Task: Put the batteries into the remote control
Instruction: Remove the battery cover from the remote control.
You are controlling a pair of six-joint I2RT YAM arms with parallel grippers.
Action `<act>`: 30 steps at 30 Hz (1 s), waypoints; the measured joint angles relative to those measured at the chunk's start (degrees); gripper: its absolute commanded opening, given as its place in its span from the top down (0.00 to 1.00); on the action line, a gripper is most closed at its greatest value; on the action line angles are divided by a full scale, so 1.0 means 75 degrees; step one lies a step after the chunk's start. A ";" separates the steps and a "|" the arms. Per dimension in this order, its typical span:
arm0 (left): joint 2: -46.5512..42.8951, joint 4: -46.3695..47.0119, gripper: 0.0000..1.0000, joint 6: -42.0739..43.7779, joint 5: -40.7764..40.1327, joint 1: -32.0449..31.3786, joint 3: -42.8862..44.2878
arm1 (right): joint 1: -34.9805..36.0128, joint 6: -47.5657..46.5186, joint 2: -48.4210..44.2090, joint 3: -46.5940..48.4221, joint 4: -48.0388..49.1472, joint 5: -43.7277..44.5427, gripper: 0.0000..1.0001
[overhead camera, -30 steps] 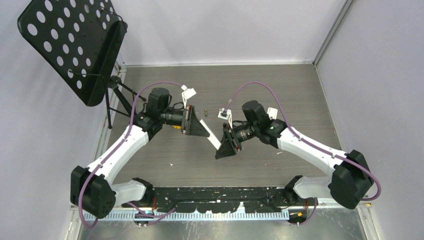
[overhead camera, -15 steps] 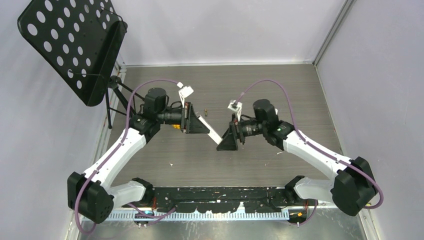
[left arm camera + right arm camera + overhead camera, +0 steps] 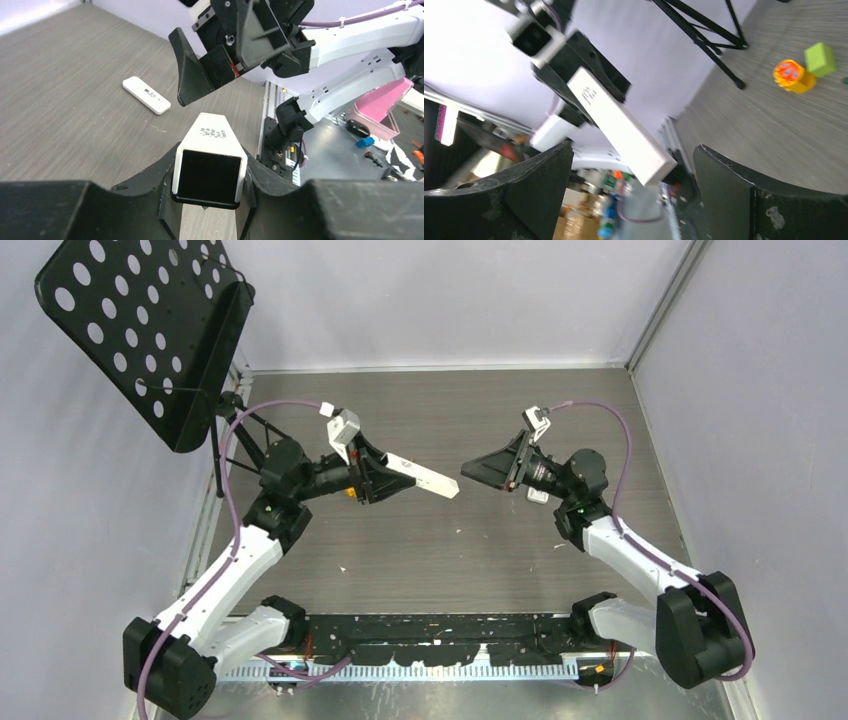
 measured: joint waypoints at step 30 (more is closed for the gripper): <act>-0.0131 0.3882 1.00 -0.0420 -0.0079 -0.0009 -0.0944 | 0.1381 0.4634 0.2687 0.0472 0.4838 0.1105 0.68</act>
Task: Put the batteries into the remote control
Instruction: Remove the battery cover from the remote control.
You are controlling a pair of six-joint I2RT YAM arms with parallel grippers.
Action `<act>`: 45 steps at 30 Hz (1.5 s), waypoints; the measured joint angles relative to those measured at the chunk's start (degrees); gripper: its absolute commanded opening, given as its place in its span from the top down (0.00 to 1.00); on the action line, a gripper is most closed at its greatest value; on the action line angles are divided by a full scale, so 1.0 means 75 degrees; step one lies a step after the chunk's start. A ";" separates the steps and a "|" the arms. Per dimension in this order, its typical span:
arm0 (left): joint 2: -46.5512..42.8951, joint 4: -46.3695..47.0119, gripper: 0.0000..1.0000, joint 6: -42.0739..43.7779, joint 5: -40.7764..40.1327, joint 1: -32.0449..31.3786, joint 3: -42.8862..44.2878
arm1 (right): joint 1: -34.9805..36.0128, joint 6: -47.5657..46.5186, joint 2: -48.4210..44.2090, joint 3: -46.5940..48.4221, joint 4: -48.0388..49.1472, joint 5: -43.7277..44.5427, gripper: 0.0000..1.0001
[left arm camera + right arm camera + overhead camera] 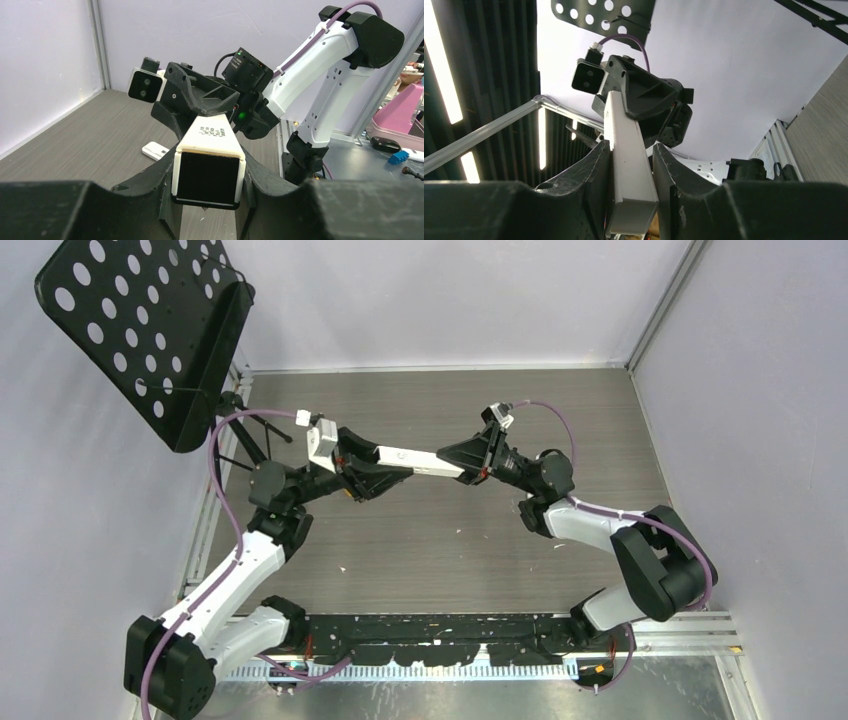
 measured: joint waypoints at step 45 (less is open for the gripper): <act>-0.0653 -0.2422 1.00 0.1128 -0.1201 -0.0093 0.0020 | -0.0898 -0.0761 0.0044 -0.0691 -0.0082 -0.0420 0.71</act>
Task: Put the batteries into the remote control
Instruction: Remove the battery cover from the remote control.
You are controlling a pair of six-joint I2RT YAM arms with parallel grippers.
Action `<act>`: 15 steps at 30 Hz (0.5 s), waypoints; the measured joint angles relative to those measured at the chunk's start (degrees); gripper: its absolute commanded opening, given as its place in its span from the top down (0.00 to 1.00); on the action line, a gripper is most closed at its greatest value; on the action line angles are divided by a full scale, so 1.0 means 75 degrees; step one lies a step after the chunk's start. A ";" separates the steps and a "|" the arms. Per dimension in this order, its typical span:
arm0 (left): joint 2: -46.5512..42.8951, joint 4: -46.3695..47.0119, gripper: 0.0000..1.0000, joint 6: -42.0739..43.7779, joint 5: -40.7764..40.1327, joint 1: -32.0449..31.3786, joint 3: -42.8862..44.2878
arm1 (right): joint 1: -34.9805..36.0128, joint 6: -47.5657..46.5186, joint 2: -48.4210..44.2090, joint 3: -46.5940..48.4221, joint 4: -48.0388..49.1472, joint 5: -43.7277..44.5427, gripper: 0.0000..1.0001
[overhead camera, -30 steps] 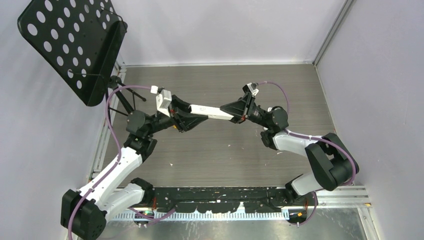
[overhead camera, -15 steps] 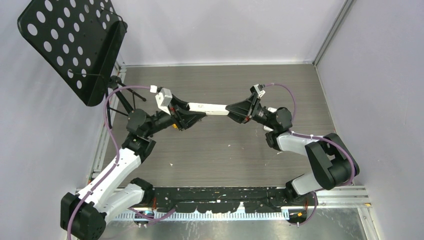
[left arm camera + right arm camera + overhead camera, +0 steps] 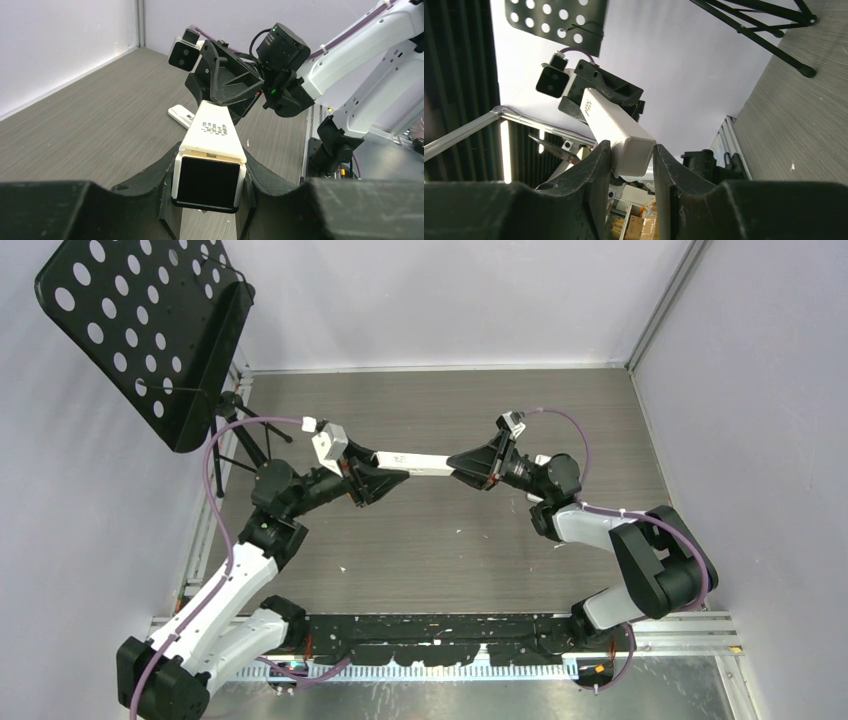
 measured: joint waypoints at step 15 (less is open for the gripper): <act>-0.0513 -0.1294 1.00 0.0338 -0.0323 0.0012 0.0006 | -0.0079 -0.1236 -0.0405 0.0000 -0.1480 -0.0166 0.53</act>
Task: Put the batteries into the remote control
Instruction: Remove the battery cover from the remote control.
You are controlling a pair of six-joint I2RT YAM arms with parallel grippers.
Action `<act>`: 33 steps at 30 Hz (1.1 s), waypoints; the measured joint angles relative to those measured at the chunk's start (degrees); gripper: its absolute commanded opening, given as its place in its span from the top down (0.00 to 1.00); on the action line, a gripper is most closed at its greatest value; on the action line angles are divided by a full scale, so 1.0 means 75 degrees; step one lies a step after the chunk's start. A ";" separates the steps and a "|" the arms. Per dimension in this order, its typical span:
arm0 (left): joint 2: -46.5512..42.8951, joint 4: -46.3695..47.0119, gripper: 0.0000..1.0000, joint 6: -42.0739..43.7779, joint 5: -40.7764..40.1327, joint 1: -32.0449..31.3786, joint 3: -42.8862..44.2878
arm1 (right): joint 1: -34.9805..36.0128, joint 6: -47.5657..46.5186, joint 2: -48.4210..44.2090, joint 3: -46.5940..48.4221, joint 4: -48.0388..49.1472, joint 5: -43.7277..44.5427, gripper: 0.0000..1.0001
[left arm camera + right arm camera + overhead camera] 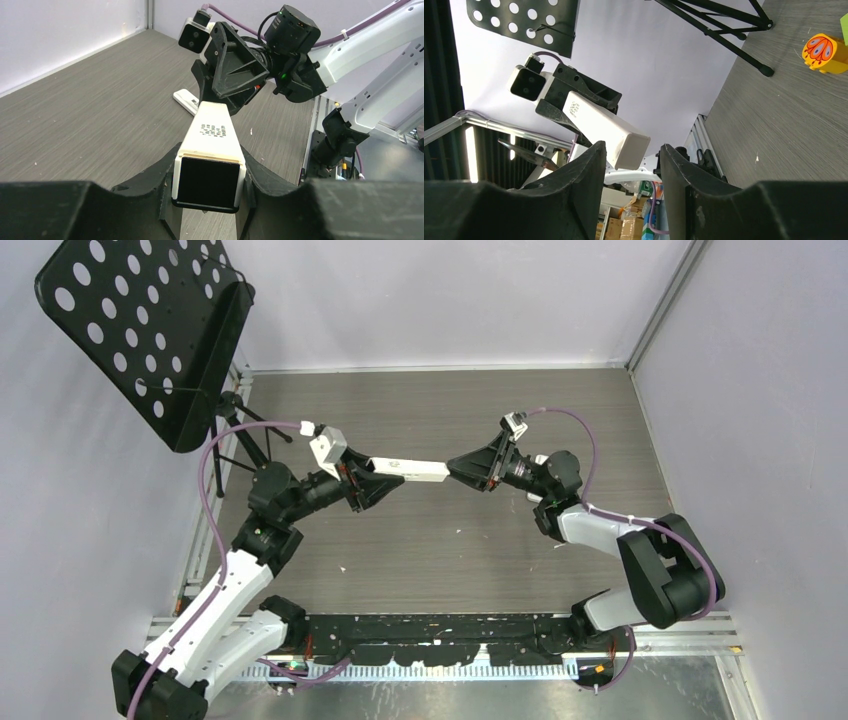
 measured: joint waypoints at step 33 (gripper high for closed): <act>0.0026 -0.0565 1.00 0.0204 -0.0152 0.0000 0.0000 | 0.0172 0.1122 0.0478 0.0108 0.1023 -0.0009 0.99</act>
